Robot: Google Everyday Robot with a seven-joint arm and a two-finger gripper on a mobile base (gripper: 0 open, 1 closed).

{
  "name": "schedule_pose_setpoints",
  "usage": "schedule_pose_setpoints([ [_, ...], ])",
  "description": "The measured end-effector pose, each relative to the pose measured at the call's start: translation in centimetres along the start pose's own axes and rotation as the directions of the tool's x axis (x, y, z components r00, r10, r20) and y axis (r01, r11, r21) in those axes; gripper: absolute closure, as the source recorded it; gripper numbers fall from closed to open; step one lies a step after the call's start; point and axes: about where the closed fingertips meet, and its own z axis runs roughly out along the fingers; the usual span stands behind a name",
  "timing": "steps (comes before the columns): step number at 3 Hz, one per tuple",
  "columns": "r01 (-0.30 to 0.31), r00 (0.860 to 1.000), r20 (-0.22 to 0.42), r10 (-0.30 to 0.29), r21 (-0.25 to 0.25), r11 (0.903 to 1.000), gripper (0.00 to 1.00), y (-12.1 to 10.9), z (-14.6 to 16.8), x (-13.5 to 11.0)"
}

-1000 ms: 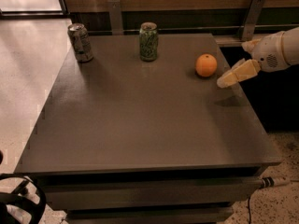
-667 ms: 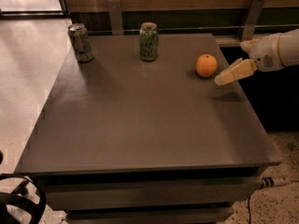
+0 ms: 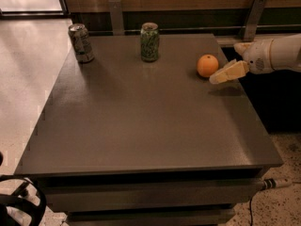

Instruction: Pick orange

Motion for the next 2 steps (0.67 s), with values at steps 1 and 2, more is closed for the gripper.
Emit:
schedule_pose_setpoints([
  [1, -0.023, 0.998, 0.062, 0.025, -0.030, 0.9993, 0.00, 0.7, 1.7, 0.1],
  [2, -0.033, 0.993, 0.113, 0.039, -0.056, 0.9979, 0.00, 1.2, 3.0, -0.3],
])
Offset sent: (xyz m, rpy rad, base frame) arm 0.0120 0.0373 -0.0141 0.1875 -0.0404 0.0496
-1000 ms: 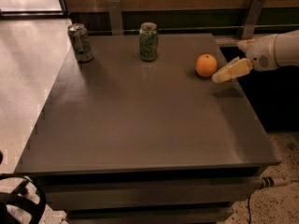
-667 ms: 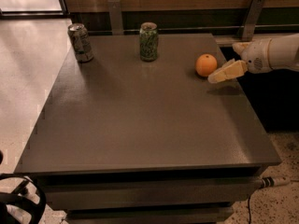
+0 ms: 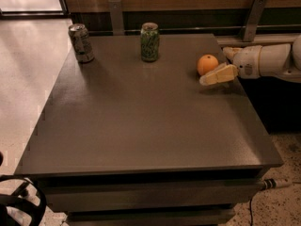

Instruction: Pick orange

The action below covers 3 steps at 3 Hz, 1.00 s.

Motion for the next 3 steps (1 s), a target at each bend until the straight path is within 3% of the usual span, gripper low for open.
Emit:
schedule_pose_setpoints([
  [1, -0.007, 0.999, 0.052, 0.008, -0.024, 0.9997, 0.19, 0.23, 1.13, -0.64],
  [3, -0.007, 0.999, 0.052, 0.009, -0.035, 0.9994, 0.65, 0.52, 1.72, -0.71],
])
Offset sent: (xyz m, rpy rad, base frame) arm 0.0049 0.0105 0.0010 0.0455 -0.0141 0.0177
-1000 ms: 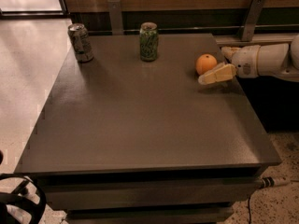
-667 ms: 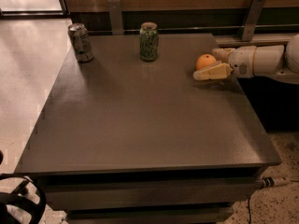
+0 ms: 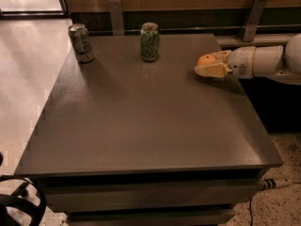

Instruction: Pick orange

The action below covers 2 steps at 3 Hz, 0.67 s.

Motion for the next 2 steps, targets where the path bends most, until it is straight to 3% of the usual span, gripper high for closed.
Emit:
schedule_pose_setpoints([
  [1, 0.000, 1.000, 0.000, 0.000, -0.005, 1.0000, 0.88, 0.13, 0.31, -0.01],
  [2, 0.000, 1.000, 0.000, 0.000, -0.010, 1.0000, 1.00, 0.25, 0.58, -0.03],
])
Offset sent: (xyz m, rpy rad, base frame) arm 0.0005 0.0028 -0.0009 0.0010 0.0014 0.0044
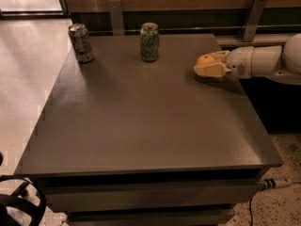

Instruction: Pick orange

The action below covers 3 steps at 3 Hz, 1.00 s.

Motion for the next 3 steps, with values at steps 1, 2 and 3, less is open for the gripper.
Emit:
schedule_pose_setpoints([
  [1, 0.027, 0.999, 0.026, -0.027, -0.007, 0.9996, 1.00, 0.3, 0.1, -1.4],
  [2, 0.091, 0.994, 0.066, -0.091, 0.006, 0.9959, 1.00, 0.3, -0.7, -4.6],
  [3, 0.158, 0.981, 0.109, -0.161, 0.036, 0.9867, 1.00, 0.1, -2.3, -8.0],
])
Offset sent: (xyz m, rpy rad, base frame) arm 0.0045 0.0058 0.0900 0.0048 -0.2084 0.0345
